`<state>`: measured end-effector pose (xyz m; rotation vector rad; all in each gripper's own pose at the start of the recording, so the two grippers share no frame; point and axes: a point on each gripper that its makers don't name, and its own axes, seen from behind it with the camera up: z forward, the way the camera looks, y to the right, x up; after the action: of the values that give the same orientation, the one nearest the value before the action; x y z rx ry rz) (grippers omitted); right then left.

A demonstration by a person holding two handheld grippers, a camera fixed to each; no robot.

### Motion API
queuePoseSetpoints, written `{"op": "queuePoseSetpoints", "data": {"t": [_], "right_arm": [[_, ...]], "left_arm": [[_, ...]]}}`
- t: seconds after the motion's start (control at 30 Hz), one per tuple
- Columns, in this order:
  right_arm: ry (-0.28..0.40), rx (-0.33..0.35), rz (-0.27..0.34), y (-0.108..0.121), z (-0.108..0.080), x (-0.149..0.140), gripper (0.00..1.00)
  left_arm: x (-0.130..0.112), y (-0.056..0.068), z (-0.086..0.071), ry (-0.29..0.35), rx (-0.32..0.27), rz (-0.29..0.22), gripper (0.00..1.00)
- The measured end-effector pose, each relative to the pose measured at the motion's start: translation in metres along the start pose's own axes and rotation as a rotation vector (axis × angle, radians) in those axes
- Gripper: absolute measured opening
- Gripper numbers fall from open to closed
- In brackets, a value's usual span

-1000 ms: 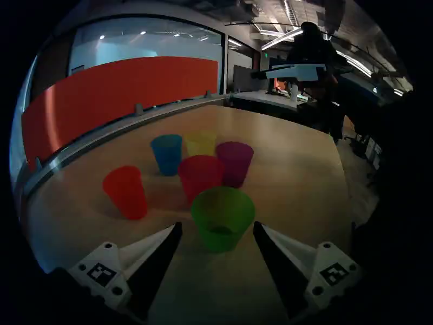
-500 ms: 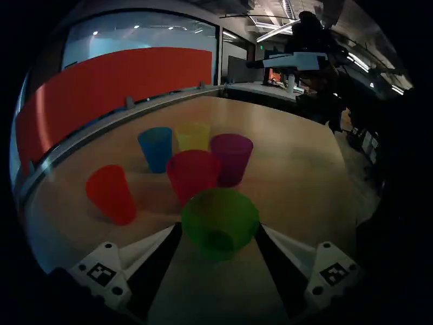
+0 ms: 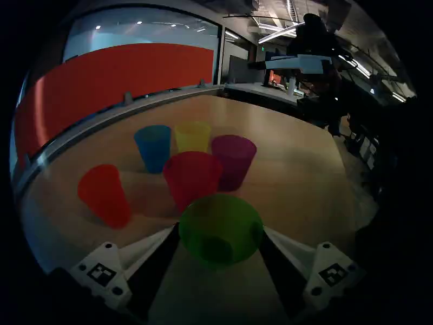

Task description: Pour water

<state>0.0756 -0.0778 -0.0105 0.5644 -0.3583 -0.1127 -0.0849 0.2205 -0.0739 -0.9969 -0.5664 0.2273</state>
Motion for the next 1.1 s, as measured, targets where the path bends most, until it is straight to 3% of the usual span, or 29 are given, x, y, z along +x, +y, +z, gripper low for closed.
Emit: {"op": "queuePoseSetpoints", "data": {"t": [0.17, 0.5, 1.1], "right_arm": [[-0.004, 0.003, -0.006, -0.001, 0.003, 0.0, 1.0], [-0.021, 0.022, -0.017, -0.006, 0.015, 0.0, 1.0], [-0.092, 0.104, -0.065, -0.027, 0.066, -0.011, 1.0]], "left_arm": [[-0.001, -0.001, 0.001, 0.0, -0.001, 0.003, 0.87], [0.005, -0.003, -0.008, 0.022, 0.003, 0.021, 0.87], [0.019, -0.024, -0.039, 0.057, 0.057, 0.025, 0.87]]}}
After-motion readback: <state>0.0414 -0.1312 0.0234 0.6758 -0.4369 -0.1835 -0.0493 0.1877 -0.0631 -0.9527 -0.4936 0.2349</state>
